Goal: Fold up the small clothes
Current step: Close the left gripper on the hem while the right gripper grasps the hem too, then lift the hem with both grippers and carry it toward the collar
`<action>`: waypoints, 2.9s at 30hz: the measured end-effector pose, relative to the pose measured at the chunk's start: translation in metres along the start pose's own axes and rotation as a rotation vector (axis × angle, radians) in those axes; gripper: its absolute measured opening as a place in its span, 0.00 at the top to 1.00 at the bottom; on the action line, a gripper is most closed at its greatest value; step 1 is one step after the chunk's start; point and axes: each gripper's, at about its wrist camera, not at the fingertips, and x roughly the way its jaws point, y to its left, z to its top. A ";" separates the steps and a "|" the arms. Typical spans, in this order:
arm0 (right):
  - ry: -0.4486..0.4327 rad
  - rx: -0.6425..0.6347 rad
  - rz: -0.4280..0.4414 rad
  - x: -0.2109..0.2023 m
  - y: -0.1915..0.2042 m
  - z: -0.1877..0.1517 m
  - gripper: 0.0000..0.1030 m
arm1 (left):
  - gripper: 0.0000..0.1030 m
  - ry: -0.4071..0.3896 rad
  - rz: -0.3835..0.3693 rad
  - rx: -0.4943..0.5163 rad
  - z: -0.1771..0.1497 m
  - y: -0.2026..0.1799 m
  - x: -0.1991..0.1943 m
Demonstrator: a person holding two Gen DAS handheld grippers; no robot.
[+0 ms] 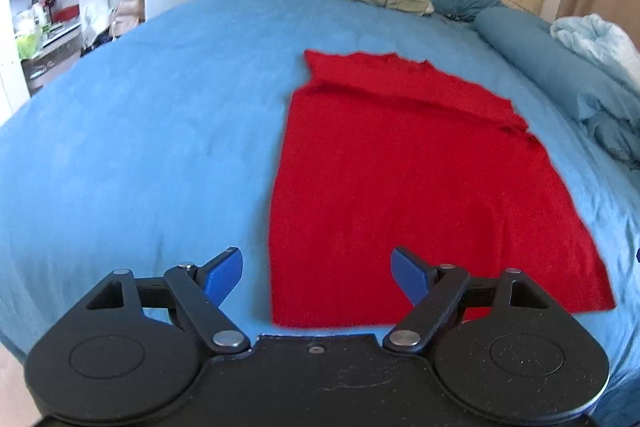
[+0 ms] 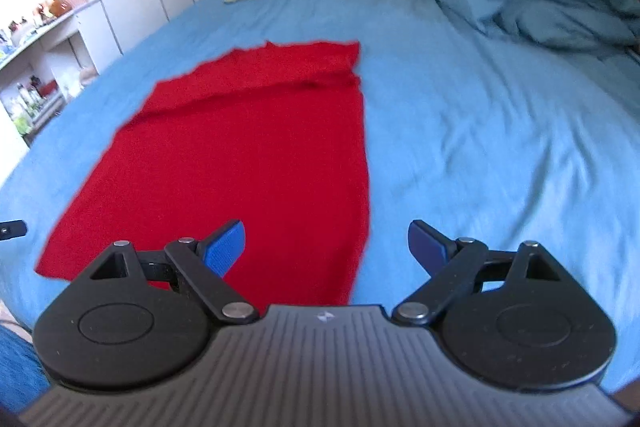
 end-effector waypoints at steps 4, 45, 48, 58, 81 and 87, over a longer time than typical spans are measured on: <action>0.019 0.070 -0.008 0.016 -0.007 -0.029 0.01 | 0.21 0.000 0.005 -0.027 -0.019 0.007 0.013; -0.040 0.212 0.083 0.023 -0.011 0.004 0.81 | 0.96 -0.121 0.010 -0.048 0.038 -0.001 -0.014; -0.067 0.259 0.147 0.019 -0.017 0.046 0.81 | 0.96 -0.172 0.001 -0.062 0.080 -0.006 -0.017; -0.075 0.434 0.205 0.119 -0.026 0.275 0.81 | 0.96 -0.257 0.072 -0.067 0.297 -0.043 0.089; -0.068 0.278 0.010 0.393 -0.027 0.346 0.00 | 0.14 -0.066 0.221 0.006 0.352 -0.047 0.338; -0.049 0.070 0.068 0.341 0.013 0.302 0.00 | 0.04 -0.043 0.101 0.221 0.280 -0.069 0.284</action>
